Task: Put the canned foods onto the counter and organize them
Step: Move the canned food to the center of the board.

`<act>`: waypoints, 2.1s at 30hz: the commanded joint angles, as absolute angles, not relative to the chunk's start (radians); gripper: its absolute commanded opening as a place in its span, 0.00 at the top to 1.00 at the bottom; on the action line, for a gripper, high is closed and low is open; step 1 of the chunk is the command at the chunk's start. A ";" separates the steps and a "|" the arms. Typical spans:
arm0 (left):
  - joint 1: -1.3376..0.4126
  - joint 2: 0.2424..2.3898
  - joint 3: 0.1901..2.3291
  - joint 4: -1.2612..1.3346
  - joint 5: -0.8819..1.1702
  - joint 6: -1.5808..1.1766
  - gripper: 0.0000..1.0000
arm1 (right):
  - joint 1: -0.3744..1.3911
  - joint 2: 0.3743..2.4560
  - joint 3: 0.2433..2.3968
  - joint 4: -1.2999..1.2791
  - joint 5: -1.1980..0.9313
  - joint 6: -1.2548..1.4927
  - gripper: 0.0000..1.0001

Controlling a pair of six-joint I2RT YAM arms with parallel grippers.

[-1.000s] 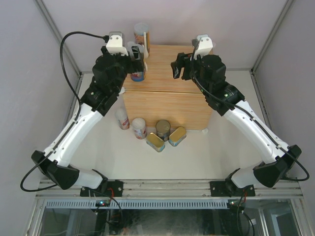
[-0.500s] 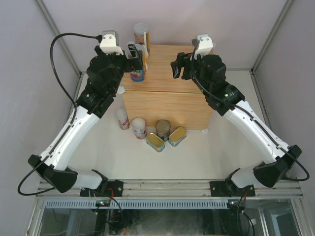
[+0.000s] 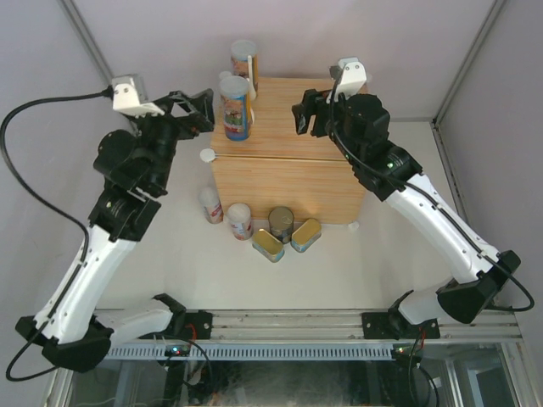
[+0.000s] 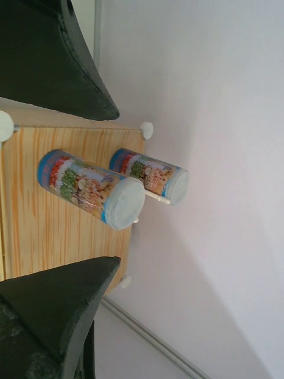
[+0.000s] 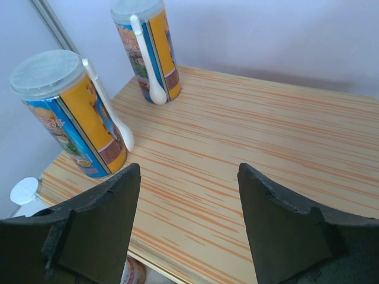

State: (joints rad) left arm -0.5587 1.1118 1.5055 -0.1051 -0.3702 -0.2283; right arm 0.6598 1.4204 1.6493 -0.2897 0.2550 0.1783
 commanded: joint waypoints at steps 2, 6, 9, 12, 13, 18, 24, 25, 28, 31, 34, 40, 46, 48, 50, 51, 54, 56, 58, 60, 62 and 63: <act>-0.562 0.987 1.398 -0.090 -0.452 -0.304 0.00 | 0.678 1.395 1.694 -0.277 0.274 0.166 0.33; -0.562 0.894 1.310 -0.145 -0.521 -0.351 0.01 | 0.695 1.387 1.692 -0.289 0.286 0.153 0.33; -0.561 0.835 1.244 -0.193 -0.572 -0.396 0.00 | 0.708 1.382 1.691 -0.299 0.297 0.145 0.33; -0.561 0.774 1.157 -0.225 -0.616 -0.457 0.00 | 0.722 1.377 1.687 -0.305 0.308 0.140 0.33; -0.561 0.756 1.129 -0.234 -0.626 -0.485 0.00 | 0.728 1.376 1.686 -0.307 0.312 0.137 0.33; -0.561 0.695 1.021 -0.304 -0.669 -0.609 0.00 | 0.755 1.372 1.681 -0.315 0.329 0.128 0.33; -0.559 0.694 0.971 -0.457 -0.727 -0.854 0.00 | 0.779 1.368 1.670 -0.319 0.343 0.123 0.33; -0.554 0.701 0.969 -0.491 -0.728 -0.911 0.00 | 0.781 1.366 1.666 -0.320 0.346 0.123 0.33; -0.541 0.719 0.966 -0.563 -0.722 -1.056 0.00 | 0.784 1.360 1.656 -0.321 0.350 0.123 0.33; -0.519 0.741 0.983 -0.654 -0.716 -1.202 0.00 | 0.784 1.355 1.647 -0.319 0.349 0.123 0.33; -0.491 0.783 1.041 -0.782 -0.712 -1.373 0.00 | 0.784 1.351 1.638 -0.317 0.349 0.125 0.33; -0.372 0.920 1.177 -0.948 -0.590 -1.575 0.00 | 0.784 1.351 1.625 -0.307 0.342 0.133 0.33; -0.293 0.948 1.154 -0.850 -0.474 -1.603 0.00 | 0.776 1.344 1.607 -0.295 0.336 0.135 0.33; -0.250 0.958 1.130 -0.830 -0.408 -1.634 0.00 | 0.768 1.341 1.600 -0.289 0.328 0.140 0.33; -0.214 0.966 1.118 -0.816 -0.355 -1.666 0.00 | 0.763 1.342 1.596 -0.284 0.321 0.145 0.33; -0.197 0.975 1.123 -0.819 -0.337 -1.676 0.00 | 0.760 1.344 1.595 -0.282 0.319 0.147 0.33; -0.149 1.031 1.180 -0.851 -0.280 -1.667 0.00 | 0.757 1.347 1.591 -0.276 0.312 0.152 0.33; -0.133 1.070 1.217 -0.866 -0.251 -1.639 0.00 | 0.755 1.346 1.586 -0.271 0.309 0.157 0.33; -0.127 1.105 1.237 -0.881 -0.234 -1.618 0.00 | 0.751 1.344 1.578 -0.265 0.304 0.161 0.33; -0.123 1.123 1.232 -0.884 -0.216 -1.616 0.00 | 0.746 1.339 1.569 -0.261 0.300 0.164 0.33; -0.120 1.129 1.211 -0.864 -0.202 -1.604 0.00 | 0.739 1.335 1.561 -0.256 0.294 0.168 0.33; -0.118 1.129 1.198 -0.854 -0.204 -1.590 0.00 | 0.736 1.332 1.558 -0.254 0.291 0.170 0.33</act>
State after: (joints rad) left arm -0.1284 1.1309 1.1721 -0.8749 -0.2539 -1.6306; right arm 0.7486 1.3716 1.5654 -0.3084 0.3080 0.1467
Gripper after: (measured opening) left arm 0.998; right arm 0.667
